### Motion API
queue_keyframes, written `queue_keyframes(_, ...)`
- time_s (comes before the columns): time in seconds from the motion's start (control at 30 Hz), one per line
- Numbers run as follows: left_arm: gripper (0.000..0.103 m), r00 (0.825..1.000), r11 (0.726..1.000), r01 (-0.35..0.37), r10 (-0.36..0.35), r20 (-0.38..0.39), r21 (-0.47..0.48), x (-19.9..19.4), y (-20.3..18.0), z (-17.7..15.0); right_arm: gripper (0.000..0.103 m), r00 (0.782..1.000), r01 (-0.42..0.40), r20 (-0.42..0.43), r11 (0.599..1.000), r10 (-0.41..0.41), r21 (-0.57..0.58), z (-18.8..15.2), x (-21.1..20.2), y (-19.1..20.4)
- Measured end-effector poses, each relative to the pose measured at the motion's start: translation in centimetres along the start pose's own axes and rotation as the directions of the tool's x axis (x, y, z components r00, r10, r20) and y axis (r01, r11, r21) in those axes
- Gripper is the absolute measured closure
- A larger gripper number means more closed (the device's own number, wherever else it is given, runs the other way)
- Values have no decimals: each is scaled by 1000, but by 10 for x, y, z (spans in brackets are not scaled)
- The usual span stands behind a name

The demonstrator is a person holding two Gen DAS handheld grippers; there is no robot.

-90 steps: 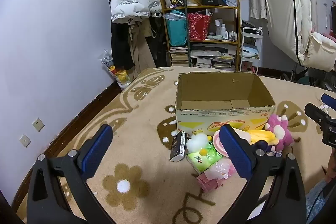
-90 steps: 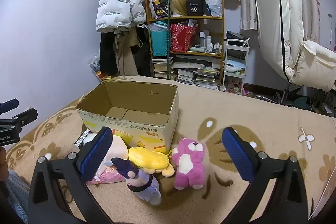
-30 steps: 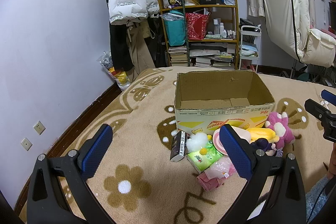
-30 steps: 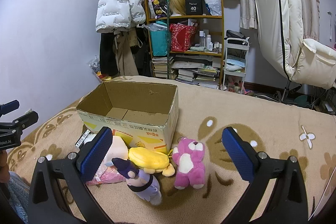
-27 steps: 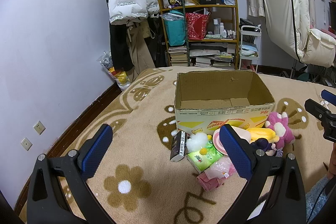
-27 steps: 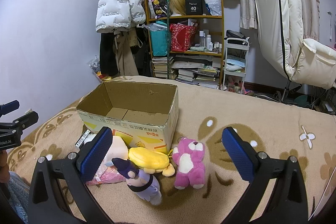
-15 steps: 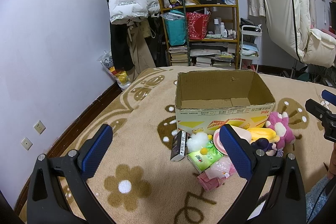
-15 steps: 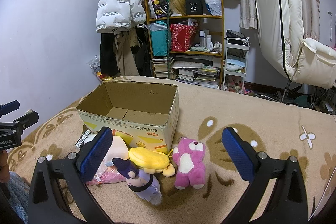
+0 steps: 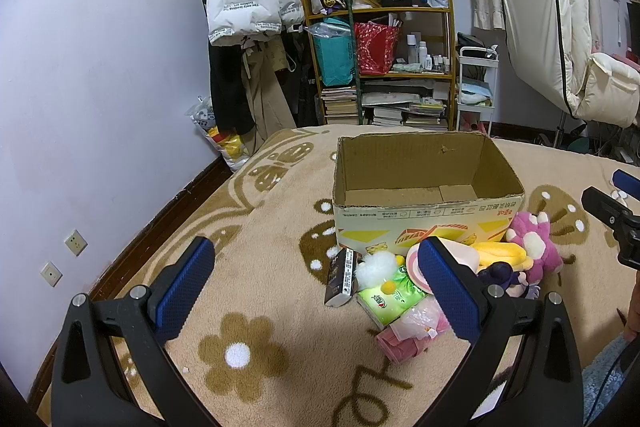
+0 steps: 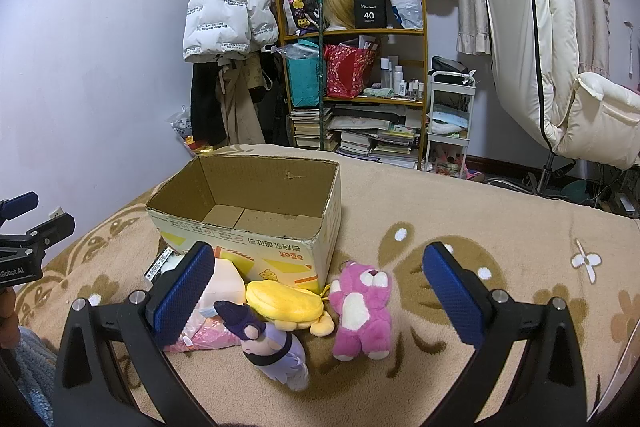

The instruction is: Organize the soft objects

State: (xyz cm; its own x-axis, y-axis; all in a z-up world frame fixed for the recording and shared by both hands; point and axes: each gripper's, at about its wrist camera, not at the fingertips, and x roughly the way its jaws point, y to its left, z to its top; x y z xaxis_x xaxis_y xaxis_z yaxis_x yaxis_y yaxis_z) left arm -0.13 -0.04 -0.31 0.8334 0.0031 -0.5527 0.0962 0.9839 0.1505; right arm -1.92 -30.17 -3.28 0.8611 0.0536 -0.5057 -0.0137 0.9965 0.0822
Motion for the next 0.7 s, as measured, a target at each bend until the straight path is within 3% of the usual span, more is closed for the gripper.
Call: queue_keyframes(0.7, 2, 1000, 1000, 1, -1, -15, -5, -1, 2, -3, 0, 1000, -7, -7, 1000, 8, 9, -1, 1, -1)
